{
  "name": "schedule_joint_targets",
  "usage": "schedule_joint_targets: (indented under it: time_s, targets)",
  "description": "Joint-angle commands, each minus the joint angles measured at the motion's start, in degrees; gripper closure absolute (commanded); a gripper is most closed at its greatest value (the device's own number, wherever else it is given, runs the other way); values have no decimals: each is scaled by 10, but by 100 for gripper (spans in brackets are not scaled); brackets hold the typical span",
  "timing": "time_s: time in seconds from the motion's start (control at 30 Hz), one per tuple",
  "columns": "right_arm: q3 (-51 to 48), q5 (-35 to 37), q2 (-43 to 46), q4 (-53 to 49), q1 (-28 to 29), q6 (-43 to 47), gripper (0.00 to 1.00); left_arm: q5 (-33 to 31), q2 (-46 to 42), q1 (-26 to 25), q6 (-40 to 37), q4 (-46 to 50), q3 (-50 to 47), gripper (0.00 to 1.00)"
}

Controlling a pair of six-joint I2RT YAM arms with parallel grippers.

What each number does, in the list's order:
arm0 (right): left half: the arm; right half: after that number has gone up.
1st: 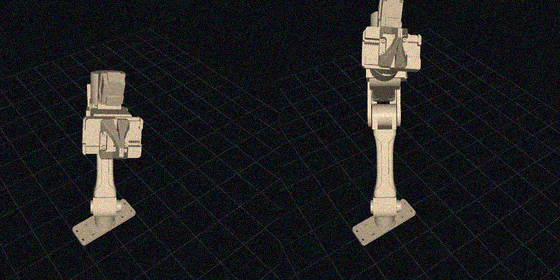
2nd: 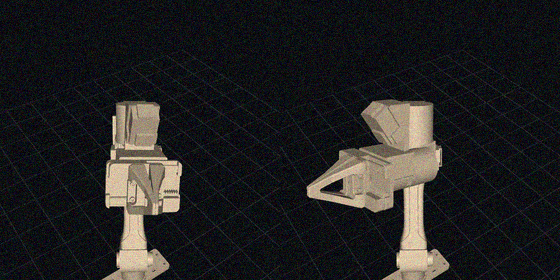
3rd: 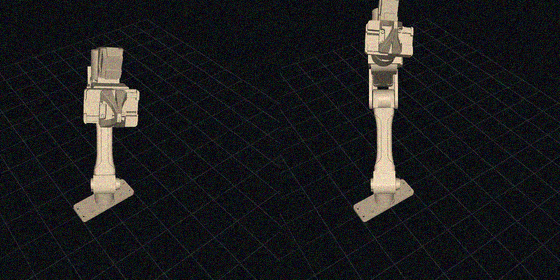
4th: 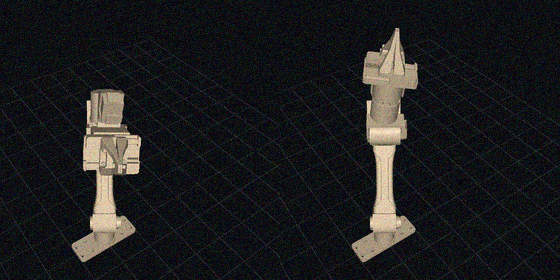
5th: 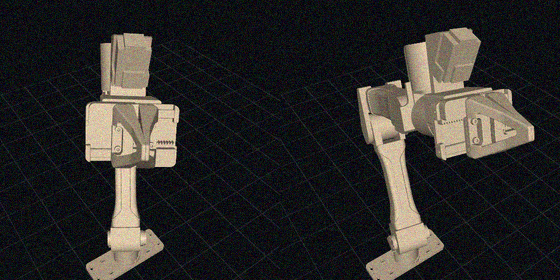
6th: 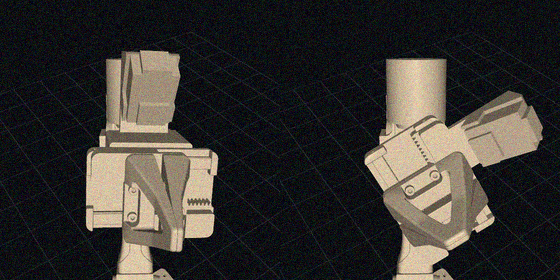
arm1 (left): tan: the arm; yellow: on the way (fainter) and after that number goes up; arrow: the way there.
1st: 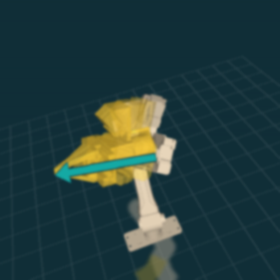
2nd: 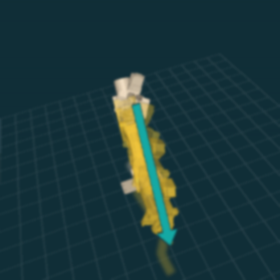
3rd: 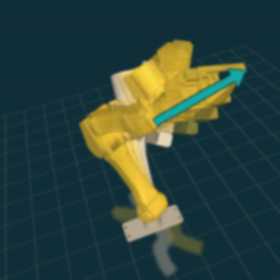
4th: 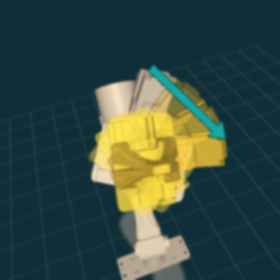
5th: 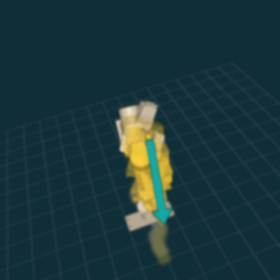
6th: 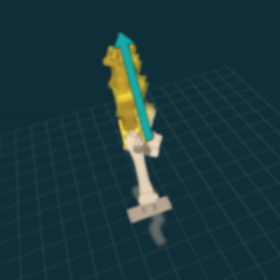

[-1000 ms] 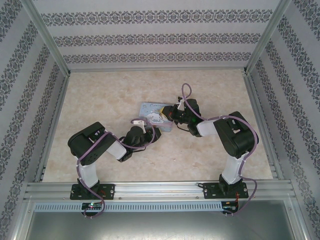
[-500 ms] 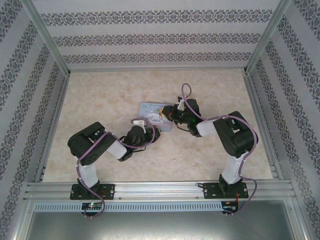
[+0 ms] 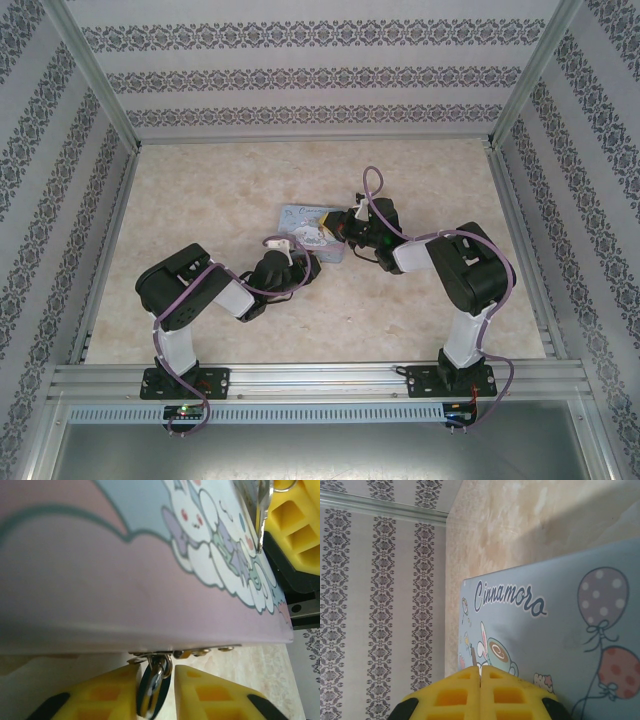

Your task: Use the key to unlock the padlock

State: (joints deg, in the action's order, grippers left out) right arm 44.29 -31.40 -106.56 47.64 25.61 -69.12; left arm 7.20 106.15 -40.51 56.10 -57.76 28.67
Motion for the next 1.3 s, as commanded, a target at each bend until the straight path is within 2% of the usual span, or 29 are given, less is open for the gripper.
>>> schedule_joint_targets:
  time_s: [0.0,0.27,0.47,0.73,0.9,1.1,1.27]
  targets:
    - [-13,-4,-16,-9,0,0,100,1,14,-4,16,10,13,74]
    - [-18,-3,-14,-6,1,-1,100,-9,22,-4,23,10,14,84]
    - [-12,-13,1,-9,-1,-2,100,-4,14,-4,29,13,10,100]
    - [-20,-24,111,-46,-8,11,100,31,-34,2,51,82,17,100]
    - [-85,-25,198,-47,-1,14,100,71,-65,16,58,144,34,100]
    - [-171,0,279,-72,34,26,100,108,-85,41,68,161,32,100]
    - [-221,38,302,-79,83,37,100,145,-87,62,84,144,28,100]
